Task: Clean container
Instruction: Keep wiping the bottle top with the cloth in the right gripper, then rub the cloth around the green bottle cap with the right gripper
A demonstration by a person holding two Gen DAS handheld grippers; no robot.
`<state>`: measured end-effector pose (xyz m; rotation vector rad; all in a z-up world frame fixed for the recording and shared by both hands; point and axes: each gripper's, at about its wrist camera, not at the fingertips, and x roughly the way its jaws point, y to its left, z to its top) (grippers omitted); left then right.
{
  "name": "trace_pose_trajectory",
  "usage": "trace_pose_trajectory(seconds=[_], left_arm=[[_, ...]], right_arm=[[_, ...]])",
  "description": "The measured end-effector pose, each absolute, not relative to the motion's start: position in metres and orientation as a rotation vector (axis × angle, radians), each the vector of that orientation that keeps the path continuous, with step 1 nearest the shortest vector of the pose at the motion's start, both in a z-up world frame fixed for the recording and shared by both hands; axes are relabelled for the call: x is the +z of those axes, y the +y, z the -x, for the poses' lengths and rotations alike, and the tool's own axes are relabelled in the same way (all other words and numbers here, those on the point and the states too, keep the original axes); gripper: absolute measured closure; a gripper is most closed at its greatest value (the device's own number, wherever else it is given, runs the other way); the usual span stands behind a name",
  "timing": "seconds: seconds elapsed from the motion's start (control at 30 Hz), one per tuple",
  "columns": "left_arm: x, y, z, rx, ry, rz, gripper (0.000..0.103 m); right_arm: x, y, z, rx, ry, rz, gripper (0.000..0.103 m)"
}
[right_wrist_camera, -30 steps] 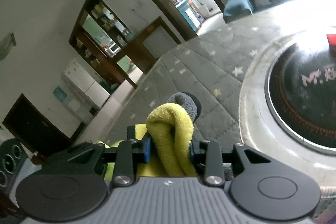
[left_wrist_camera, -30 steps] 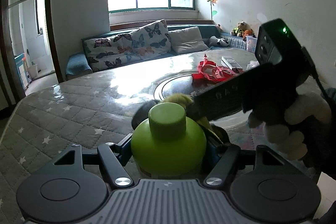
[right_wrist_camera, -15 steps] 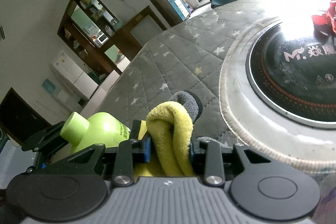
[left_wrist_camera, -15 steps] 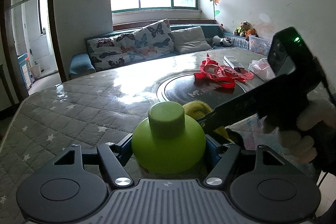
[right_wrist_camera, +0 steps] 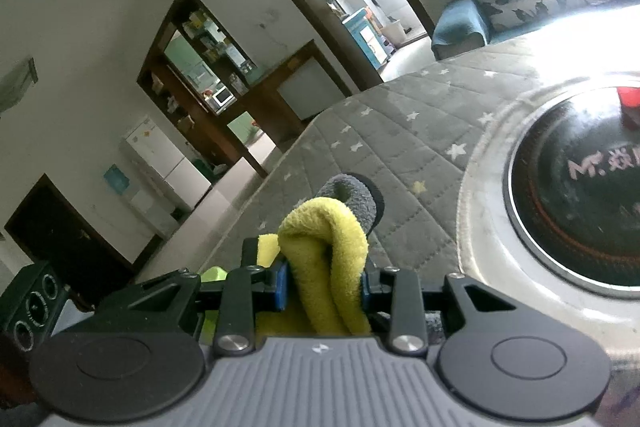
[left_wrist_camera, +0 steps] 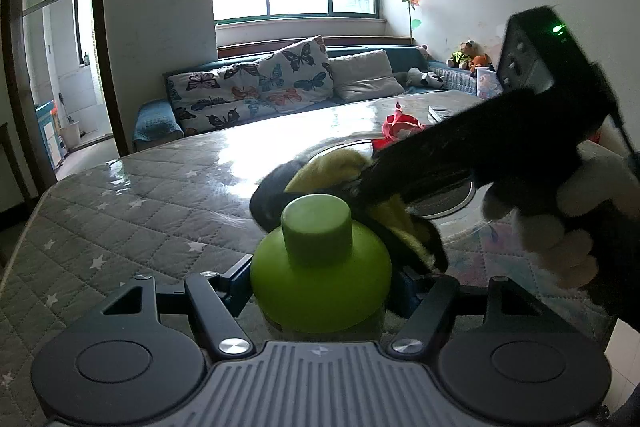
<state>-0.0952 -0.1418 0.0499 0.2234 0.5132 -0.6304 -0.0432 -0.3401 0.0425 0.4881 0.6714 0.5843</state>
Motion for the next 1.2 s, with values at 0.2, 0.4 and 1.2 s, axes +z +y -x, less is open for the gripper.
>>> trace_pose_trajectory(seconds=[0.2,0.4,1.2], left_arm=[[0.049,-0.139,0.096,-0.634,0.513,-0.217,0.03],[0.049,-0.137,0.097,-0.634,0.512,-0.219,0.03],[0.051,-0.131,0.102,-0.63,0.52,-0.227,0.031]], right_arm=[[0.023,-0.332,0.034,0.553,0.739,-0.473,0.071],[0.017,-0.336,0.044,0.546,0.758,-0.489,0.071],[0.047,-0.346,0.063,0.605,0.662,-0.525,0.071]])
